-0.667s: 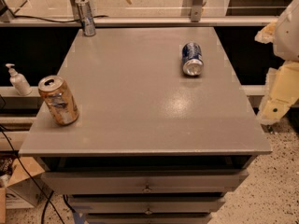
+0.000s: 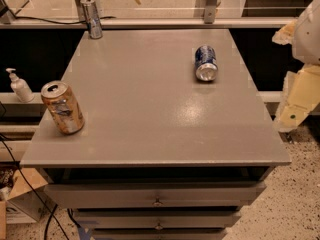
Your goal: Move redbull can near orange can
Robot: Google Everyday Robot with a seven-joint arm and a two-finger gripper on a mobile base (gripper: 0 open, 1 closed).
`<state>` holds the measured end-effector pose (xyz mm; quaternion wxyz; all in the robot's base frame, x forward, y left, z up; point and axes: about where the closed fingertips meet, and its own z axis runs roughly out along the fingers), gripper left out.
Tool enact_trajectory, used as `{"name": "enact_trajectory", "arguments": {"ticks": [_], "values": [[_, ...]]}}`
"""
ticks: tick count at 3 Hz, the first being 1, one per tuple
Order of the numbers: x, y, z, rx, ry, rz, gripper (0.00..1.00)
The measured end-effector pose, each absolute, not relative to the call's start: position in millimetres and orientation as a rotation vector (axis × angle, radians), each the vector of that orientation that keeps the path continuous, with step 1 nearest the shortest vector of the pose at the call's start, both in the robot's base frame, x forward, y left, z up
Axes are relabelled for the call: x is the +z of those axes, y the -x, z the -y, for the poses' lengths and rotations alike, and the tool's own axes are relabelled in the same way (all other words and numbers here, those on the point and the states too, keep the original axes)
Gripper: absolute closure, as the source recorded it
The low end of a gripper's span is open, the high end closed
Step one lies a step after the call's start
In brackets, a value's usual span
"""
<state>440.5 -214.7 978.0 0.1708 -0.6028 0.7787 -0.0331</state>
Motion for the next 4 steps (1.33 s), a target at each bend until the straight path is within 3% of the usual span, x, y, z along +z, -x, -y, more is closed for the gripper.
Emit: {"name": "enact_trajectory", "arguments": {"ticks": [2, 4], "values": [[957.0, -492.1, 179.0, 0.109, 1.717, -2.023, 0.0], [951.9, -500.3, 173.0, 0.171, 1.656, -1.988, 0.0]]}}
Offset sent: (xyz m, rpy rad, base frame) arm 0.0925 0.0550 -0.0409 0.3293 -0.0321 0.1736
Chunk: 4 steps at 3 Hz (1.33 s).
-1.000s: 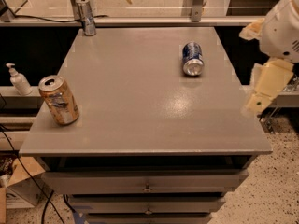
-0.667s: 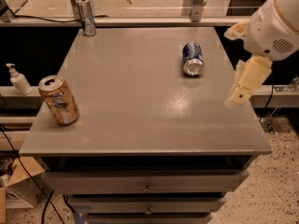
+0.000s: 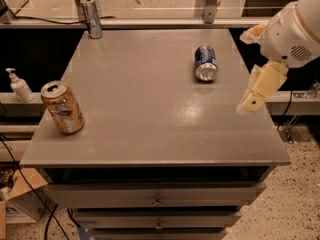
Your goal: Move redbull can near orange can
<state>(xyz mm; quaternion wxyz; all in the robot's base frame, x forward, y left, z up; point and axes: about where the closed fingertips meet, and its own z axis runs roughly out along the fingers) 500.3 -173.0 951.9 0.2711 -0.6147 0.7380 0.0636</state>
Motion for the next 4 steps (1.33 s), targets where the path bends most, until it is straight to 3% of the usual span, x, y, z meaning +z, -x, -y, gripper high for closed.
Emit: {"name": "enact_trajectory", "arguments": {"ticks": [4], "values": [[941.9, -656.1, 46.1, 0.445, 1.504, -1.679, 0.0]]}}
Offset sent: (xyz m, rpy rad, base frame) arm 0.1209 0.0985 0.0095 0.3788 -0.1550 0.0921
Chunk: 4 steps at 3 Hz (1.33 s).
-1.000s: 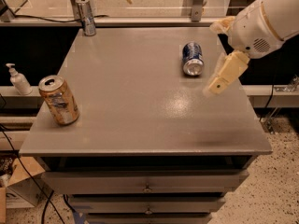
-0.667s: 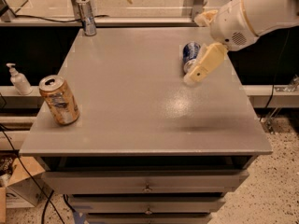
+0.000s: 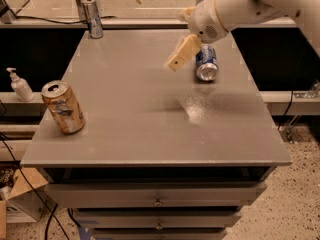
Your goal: Move redbull can near orange can
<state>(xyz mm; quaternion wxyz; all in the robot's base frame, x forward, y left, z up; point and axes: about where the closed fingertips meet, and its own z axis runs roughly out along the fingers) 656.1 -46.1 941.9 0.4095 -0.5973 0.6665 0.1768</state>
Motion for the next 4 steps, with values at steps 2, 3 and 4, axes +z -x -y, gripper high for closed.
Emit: {"name": "enact_trajectory", "arguments": {"ticks": [2, 3, 4], "values": [[937.4, -671.2, 36.4, 0.464, 1.435, -1.652, 0.0], [936.7, -703.2, 10.8, 0.508, 1.335, -1.572, 0.0], [935.0, -745.4, -14.1, 0.556, 1.245, -1.512, 0.0]]}}
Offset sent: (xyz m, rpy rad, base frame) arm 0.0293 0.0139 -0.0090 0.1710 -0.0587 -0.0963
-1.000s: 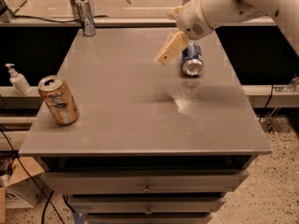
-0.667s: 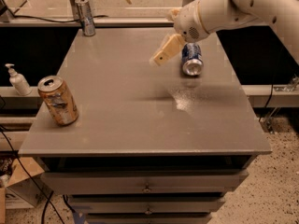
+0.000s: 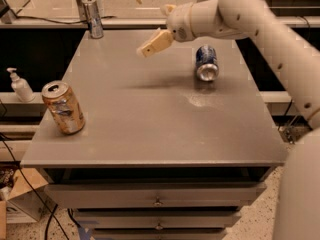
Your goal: Move redbull can near orange can
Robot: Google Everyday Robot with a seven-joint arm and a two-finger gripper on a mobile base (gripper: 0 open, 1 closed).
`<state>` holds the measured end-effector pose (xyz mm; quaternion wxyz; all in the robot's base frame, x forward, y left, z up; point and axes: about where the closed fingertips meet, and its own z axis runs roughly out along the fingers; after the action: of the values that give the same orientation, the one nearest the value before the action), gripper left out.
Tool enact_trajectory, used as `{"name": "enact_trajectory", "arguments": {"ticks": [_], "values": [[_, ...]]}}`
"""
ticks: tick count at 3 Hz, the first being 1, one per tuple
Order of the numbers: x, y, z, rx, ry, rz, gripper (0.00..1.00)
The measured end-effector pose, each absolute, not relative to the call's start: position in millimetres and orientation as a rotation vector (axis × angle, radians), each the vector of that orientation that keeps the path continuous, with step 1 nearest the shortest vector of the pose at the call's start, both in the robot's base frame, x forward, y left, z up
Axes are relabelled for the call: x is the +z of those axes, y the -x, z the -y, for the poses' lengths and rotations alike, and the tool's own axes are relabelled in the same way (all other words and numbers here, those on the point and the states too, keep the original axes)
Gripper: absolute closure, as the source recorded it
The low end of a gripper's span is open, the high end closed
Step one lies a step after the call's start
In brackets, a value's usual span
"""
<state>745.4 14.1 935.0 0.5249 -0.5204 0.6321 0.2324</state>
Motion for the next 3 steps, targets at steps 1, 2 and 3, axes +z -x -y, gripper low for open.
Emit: {"name": "enact_trajectory", "arguments": {"ticks": [1, 2, 3], "values": [[926.4, -786.6, -45.1, 0.609, 1.188, -1.482, 0.0], [928.3, -794.0, -49.7, 0.613, 1.178, -1.47, 0.0], [922.1, -798.1, -53.7, 0.63, 1.13, -1.471, 0.0]]}}
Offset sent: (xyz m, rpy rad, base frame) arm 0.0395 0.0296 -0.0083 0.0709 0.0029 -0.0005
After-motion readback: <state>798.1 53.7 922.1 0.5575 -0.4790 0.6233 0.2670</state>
